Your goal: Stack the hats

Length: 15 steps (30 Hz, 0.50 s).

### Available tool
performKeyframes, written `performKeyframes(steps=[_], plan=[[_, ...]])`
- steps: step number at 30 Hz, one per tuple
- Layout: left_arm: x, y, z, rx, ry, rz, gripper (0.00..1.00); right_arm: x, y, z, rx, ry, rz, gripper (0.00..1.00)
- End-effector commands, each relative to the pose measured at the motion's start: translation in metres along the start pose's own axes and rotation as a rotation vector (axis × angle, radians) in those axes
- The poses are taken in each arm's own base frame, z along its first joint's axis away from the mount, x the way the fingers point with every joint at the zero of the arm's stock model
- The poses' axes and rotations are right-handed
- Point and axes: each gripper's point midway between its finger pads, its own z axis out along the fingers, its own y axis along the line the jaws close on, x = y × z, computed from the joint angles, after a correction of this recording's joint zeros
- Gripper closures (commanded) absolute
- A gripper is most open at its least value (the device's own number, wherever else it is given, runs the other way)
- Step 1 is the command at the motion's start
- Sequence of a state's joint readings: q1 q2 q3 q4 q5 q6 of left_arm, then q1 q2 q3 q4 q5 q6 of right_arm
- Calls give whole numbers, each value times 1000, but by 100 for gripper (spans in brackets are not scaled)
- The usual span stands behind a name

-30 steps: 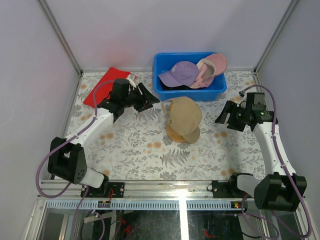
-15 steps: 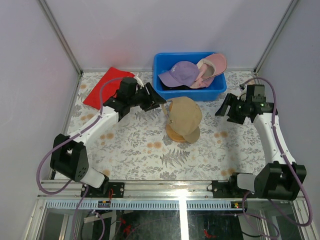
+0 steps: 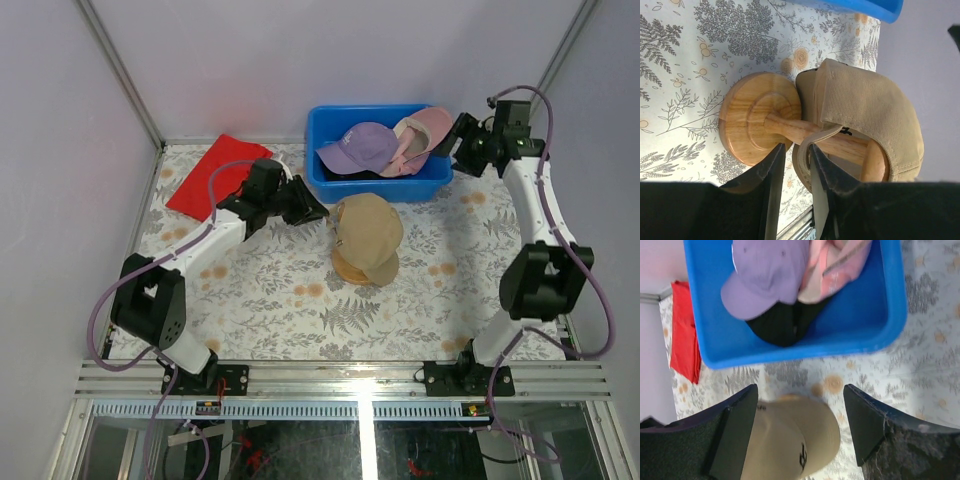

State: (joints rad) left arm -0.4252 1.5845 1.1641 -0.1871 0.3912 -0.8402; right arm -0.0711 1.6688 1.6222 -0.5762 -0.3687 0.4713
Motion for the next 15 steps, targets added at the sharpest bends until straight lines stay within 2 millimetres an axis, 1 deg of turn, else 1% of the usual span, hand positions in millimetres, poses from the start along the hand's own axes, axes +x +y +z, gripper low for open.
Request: performKeyframes(steps=[1, 5, 10, 12, 15], plan=[[1, 17, 2, -54, -20, 33, 76, -46, 3, 28, -6, -92, 18, 24], [9, 35, 3, -95, -14, 22, 78, -71, -11, 54, 40, -165, -11, 25], [21, 59, 4, -156, -1, 1, 79, -92, -27, 86, 87, -198, -25, 25], [24, 63, 3, -160, 2, -8, 78, -99, -28, 97, 78, -212, -21, 25], [22, 60, -1, -154, -13, -10, 74, -109, -27, 110, 57, -243, -6, 26]])
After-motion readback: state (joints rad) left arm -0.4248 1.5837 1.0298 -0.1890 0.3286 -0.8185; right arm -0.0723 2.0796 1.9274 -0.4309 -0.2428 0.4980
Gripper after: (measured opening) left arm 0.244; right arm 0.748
